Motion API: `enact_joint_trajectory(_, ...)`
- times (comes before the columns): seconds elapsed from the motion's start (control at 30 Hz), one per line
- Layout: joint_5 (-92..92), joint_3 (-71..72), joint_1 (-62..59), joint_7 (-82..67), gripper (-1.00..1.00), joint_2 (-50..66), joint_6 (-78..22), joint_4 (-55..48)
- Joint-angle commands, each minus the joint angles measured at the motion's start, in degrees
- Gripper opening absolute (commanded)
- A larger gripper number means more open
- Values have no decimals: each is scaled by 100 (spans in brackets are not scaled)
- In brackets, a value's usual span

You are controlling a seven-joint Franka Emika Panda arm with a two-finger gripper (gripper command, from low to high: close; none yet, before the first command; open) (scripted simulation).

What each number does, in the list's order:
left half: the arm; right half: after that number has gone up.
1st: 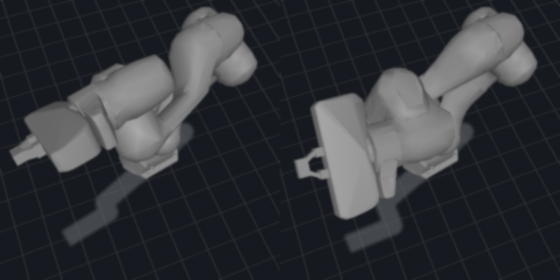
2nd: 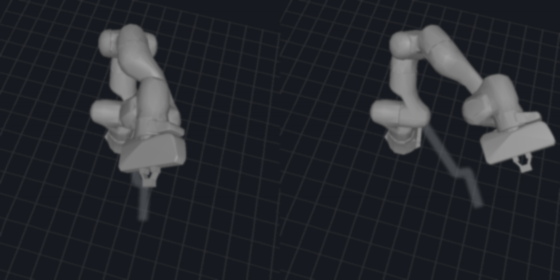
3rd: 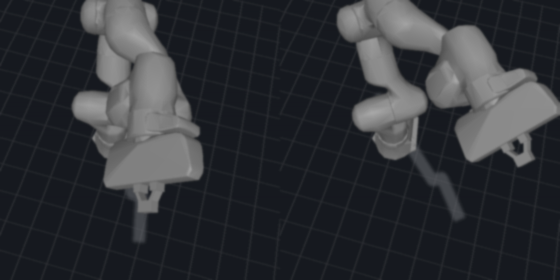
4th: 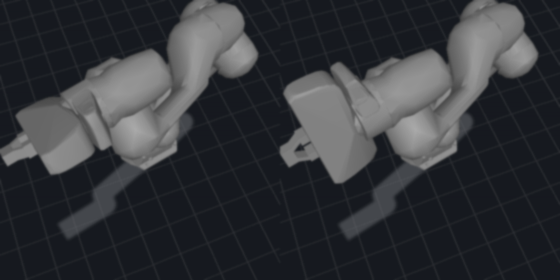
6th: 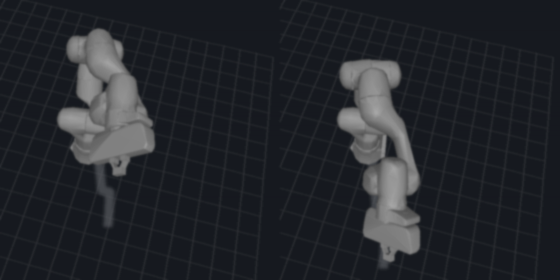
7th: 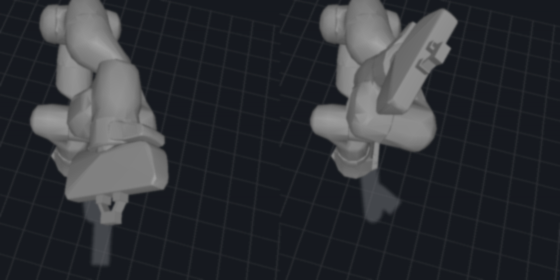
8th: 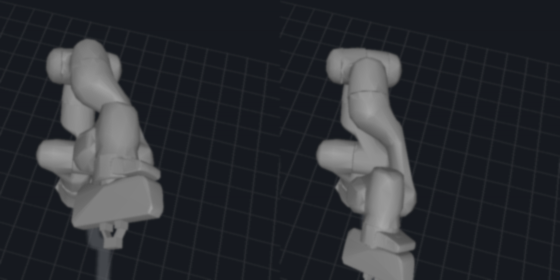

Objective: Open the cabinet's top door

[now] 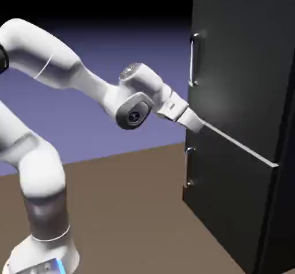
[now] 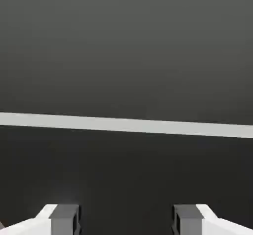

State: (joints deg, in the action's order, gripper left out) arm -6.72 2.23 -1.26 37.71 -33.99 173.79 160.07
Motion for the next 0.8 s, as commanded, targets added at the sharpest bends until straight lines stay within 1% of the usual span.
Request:
enact_joint_trajectory(0.0, -250, 83, -72, -176, 0, -49, -8, -35)
enact_joint_trajectory(0.77, -5982, 1983, -1733, -4219, 0, -1186, -191, -829)
